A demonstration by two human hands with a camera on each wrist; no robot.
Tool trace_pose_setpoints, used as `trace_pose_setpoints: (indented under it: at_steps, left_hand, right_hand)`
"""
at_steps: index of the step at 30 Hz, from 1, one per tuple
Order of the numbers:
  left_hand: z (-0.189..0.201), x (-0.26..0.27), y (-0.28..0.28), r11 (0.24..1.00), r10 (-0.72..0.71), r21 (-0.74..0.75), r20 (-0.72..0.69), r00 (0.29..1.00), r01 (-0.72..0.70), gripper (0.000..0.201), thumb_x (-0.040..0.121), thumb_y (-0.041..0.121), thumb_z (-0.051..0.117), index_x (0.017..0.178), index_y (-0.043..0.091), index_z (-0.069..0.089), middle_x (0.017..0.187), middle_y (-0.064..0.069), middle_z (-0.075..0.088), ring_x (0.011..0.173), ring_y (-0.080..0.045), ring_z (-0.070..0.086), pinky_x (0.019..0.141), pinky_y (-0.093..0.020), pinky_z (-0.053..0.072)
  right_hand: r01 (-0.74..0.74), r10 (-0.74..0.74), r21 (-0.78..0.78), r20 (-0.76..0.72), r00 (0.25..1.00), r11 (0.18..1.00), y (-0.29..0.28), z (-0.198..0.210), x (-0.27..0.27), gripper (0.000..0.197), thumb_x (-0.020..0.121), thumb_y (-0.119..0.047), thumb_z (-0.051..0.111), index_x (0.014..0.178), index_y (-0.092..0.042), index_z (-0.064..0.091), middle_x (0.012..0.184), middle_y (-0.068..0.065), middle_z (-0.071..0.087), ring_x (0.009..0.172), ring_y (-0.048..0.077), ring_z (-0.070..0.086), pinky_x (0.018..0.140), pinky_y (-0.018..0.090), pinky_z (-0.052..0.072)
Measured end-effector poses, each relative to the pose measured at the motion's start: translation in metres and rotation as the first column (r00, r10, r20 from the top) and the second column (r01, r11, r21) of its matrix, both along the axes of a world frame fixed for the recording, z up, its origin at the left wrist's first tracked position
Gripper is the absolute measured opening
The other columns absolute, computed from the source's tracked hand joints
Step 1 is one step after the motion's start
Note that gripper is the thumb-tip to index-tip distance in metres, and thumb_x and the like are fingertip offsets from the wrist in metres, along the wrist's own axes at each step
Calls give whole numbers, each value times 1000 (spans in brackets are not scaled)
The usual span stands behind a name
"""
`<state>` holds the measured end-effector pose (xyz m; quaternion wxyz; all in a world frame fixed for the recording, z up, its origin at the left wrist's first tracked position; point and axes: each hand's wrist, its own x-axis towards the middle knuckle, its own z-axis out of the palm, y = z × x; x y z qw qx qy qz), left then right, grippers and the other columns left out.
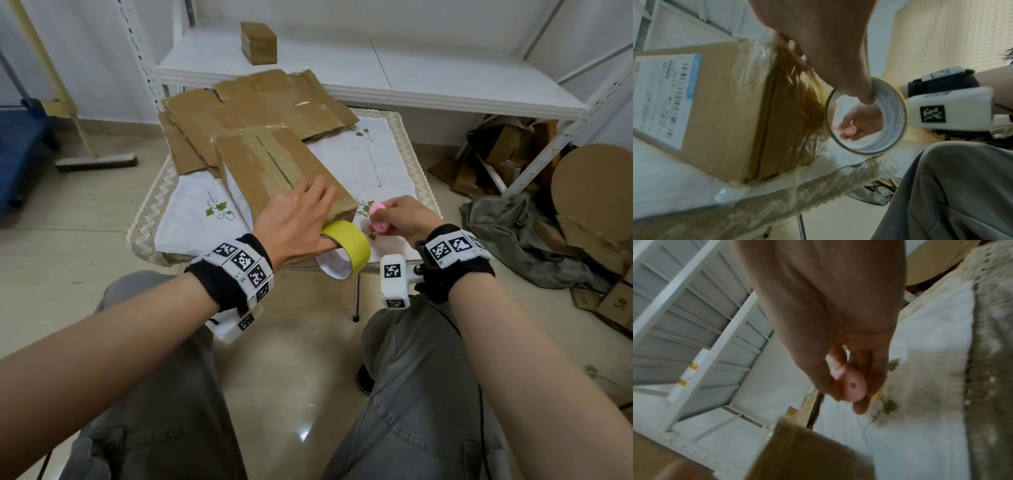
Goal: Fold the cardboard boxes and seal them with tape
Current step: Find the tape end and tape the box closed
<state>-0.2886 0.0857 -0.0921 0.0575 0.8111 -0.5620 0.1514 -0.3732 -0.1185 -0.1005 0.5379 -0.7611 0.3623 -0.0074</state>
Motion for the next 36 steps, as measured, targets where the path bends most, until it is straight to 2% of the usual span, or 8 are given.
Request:
trace_pose_setpoints:
  at_steps: [6,10,13,15,19,25,30,36]
  left_hand:
    - [-5,-4,7,996,88,-13,21,996,-87,37,68,39,35,88,12,50,87,-2,51,69,-20,46,50,-23,-3]
    - [-7,-3,8,990,132,-50,40,990,-130,36,65,30,37,93,13,51,91,-1,52,73,-20,50,49,-22,-2]
    - [-9,0,6,988,144,-58,65,987,-141,35,65,23,51,98,12,50,94,-2,51,79,-22,51,45,-22,16]
    - [-13,4,3,989,140,-64,92,986,-134,45,67,20,61,110,12,53,101,-4,52,86,-25,52,59,-32,39]
    - [-19,8,1,994,102,-63,164,981,-93,56,76,19,66,130,9,58,123,-8,63,112,-29,59,94,-39,48]
    - [-16,2,-9,998,49,-61,268,962,-34,45,80,24,73,123,13,68,123,-2,70,114,-13,65,70,-24,55]
    - [5,10,-18,995,19,-96,346,938,15,39,87,21,65,124,13,66,126,-4,68,118,-15,63,74,-26,56]
    - [32,62,-41,985,-166,-28,151,975,172,49,85,24,74,132,17,61,137,-4,62,122,-23,62,86,-37,56]
  right_hand:
    - [-48,30,122,143,989,991,20,19,6,27,93,1,43,68,-11,42,72,12,49,51,14,44,54,29,30]
    - [-53,37,107,144,989,993,28,19,9,8,93,-6,51,85,-8,51,59,-2,45,54,13,35,51,24,28]
    - [-3,-30,186,177,984,983,31,19,15,15,93,-20,59,89,-6,59,49,-7,46,57,14,38,53,26,30]
    - [-23,-5,160,171,985,987,33,19,17,25,91,-32,70,84,-9,66,56,-7,52,60,14,45,55,25,35]
    - [-27,-13,176,218,976,984,35,16,20,37,88,-22,78,121,-10,67,83,0,61,62,11,50,56,21,45]
    - [-2,-121,370,308,944,929,32,13,17,50,93,-5,69,139,-9,51,51,-9,54,45,4,47,50,17,44]
    - [5,-215,456,410,886,890,23,19,15,48,94,-5,68,140,-7,54,63,-4,56,45,2,48,49,14,45]
    - [114,-370,478,485,792,871,18,20,40,50,93,-8,70,139,-7,49,63,-2,59,49,6,47,51,18,46]
